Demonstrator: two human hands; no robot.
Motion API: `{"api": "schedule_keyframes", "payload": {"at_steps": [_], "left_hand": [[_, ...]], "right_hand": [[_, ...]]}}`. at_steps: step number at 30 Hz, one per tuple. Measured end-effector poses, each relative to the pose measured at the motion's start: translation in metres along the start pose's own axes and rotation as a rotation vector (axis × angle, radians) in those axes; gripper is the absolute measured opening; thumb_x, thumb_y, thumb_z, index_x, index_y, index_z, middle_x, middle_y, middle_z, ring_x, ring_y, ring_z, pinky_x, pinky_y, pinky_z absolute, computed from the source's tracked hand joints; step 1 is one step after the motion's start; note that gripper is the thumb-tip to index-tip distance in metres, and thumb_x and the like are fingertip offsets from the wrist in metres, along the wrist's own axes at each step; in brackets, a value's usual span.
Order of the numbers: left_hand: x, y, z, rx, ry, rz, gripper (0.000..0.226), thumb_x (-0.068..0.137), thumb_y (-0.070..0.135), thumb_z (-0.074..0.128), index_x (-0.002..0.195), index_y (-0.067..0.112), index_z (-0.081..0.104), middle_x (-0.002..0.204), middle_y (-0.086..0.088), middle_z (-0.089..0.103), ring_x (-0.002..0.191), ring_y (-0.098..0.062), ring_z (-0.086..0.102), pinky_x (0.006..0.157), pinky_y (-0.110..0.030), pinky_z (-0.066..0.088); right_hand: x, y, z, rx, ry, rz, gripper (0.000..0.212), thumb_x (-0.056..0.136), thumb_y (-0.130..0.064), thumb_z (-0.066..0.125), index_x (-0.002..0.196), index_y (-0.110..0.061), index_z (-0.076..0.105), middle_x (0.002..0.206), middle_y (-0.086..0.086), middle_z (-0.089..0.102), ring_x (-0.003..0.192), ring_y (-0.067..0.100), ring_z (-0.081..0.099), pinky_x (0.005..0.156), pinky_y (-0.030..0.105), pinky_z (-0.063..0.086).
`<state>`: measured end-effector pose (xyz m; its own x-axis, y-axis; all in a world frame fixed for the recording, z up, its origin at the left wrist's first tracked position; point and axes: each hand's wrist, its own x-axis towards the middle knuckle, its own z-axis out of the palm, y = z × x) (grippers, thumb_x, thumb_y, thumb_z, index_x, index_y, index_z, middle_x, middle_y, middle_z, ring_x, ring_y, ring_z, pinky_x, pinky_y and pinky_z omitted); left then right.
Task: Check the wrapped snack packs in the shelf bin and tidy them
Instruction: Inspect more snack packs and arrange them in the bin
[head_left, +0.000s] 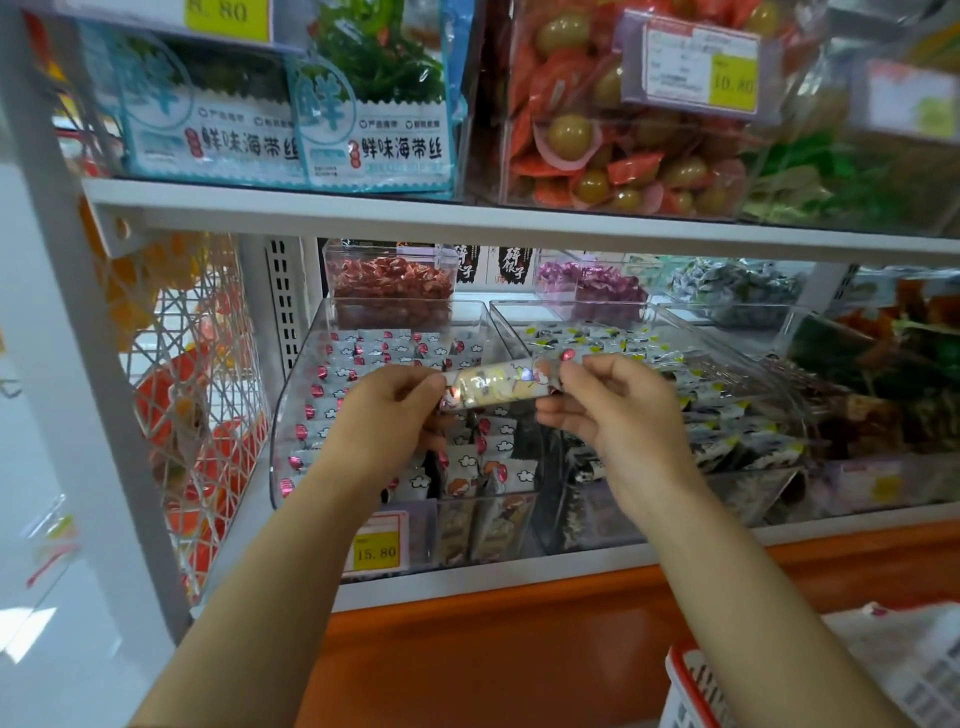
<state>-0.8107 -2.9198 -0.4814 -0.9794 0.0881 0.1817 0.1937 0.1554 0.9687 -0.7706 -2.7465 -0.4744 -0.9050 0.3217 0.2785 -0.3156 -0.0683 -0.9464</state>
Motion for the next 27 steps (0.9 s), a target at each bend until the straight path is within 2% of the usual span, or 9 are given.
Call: {"api": "schedule_keyframes", "payload": {"at_steps": [3, 6, 10, 13, 17, 21, 25, 27], "left_hand": [[0.002, -0.003, -0.002, -0.179, 0.019, -0.082, 0.015, 0.094, 0.021, 0.053, 0.084, 0.014, 0.062, 0.066, 0.001, 0.065, 0.06, -0.013, 0.063, 0.065, -0.035, 0.058], [0.002, -0.002, -0.003, -0.33, 0.032, -0.111, 0.012, 0.093, 0.019, 0.055, 0.088, 0.009, 0.059, 0.07, -0.004, 0.06, 0.055, -0.009, 0.061, 0.051, -0.02, 0.051], [0.001, 0.002, -0.005, -0.535, -0.005, -0.124, 0.008, 0.091, 0.012, 0.055, 0.094, 0.008, 0.061, 0.072, 0.0, 0.052, 0.05, -0.003, 0.054, 0.049, -0.014, 0.047], [-0.001, 0.005, -0.004, -0.624, -0.056, -0.131, 0.014, 0.09, 0.001, 0.052, 0.099, 0.006, 0.062, 0.074, -0.002, 0.052, 0.049, -0.003, 0.054, 0.049, -0.013, 0.047], [-0.002, 0.005, -0.005, -0.537, -0.067, -0.098, 0.022, 0.088, -0.004, 0.051, 0.102, 0.009, 0.061, 0.075, -0.004, 0.052, 0.053, -0.006, 0.058, 0.055, -0.015, 0.051], [-0.002, 0.003, -0.003, -0.338, -0.008, -0.003, 0.02, 0.087, -0.001, 0.057, 0.096, 0.015, 0.062, 0.057, 0.004, 0.056, 0.055, -0.007, 0.062, 0.056, -0.015, 0.052], [-0.005, 0.001, 0.0, -0.21, 0.01, 0.067, 0.016, 0.086, 0.0, 0.06, 0.09, 0.016, 0.064, 0.07, -0.004, 0.059, 0.056, -0.007, 0.064, 0.055, -0.015, 0.052], [-0.005, 0.001, -0.001, -0.199, -0.002, 0.087, 0.014, 0.086, 0.001, 0.06, 0.089, 0.014, 0.064, 0.075, -0.007, 0.059, 0.057, -0.007, 0.065, 0.054, -0.015, 0.052]], "right_hand": [[-0.004, 0.001, -0.005, 0.225, -0.054, 0.124, 0.01, 0.085, 0.006, 0.057, 0.091, 0.001, 0.063, 0.069, 0.004, 0.071, 0.064, 0.016, 0.069, 0.061, 0.024, 0.057], [-0.004, 0.0, -0.007, 0.322, -0.087, 0.203, 0.02, 0.081, 0.007, 0.057, 0.1, 0.002, 0.062, 0.071, 0.006, 0.071, 0.066, 0.017, 0.07, 0.059, 0.023, 0.056], [-0.003, 0.001, -0.008, 0.385, -0.067, 0.25, 0.02, 0.082, 0.007, 0.056, 0.1, -0.001, 0.062, 0.069, 0.006, 0.071, 0.063, 0.016, 0.07, 0.054, 0.021, 0.055], [-0.001, 0.002, -0.008, 0.504, -0.023, 0.307, 0.018, 0.084, 0.009, 0.054, 0.095, -0.003, 0.061, 0.065, 0.008, 0.07, 0.059, 0.015, 0.069, 0.05, 0.021, 0.054], [0.0, 0.003, -0.009, 0.624, 0.014, 0.347, 0.019, 0.085, 0.011, 0.05, 0.089, -0.005, 0.061, 0.06, 0.009, 0.069, 0.054, 0.015, 0.068, 0.048, 0.02, 0.054], [0.0, 0.003, -0.009, 0.637, 0.025, 0.356, 0.019, 0.087, 0.01, 0.05, 0.088, -0.006, 0.061, 0.059, 0.008, 0.067, 0.052, 0.014, 0.066, 0.047, 0.02, 0.053], [0.002, 0.003, -0.011, 0.468, -0.009, 0.264, 0.01, 0.089, -0.001, 0.053, 0.092, -0.005, 0.062, 0.063, 0.004, 0.066, 0.051, 0.011, 0.061, 0.048, 0.022, 0.052], [0.001, 0.002, -0.012, 0.393, -0.015, 0.218, 0.005, 0.085, -0.008, 0.059, 0.085, -0.006, 0.064, 0.066, 0.003, 0.065, 0.051, 0.009, 0.059, 0.046, 0.021, 0.051]]}}
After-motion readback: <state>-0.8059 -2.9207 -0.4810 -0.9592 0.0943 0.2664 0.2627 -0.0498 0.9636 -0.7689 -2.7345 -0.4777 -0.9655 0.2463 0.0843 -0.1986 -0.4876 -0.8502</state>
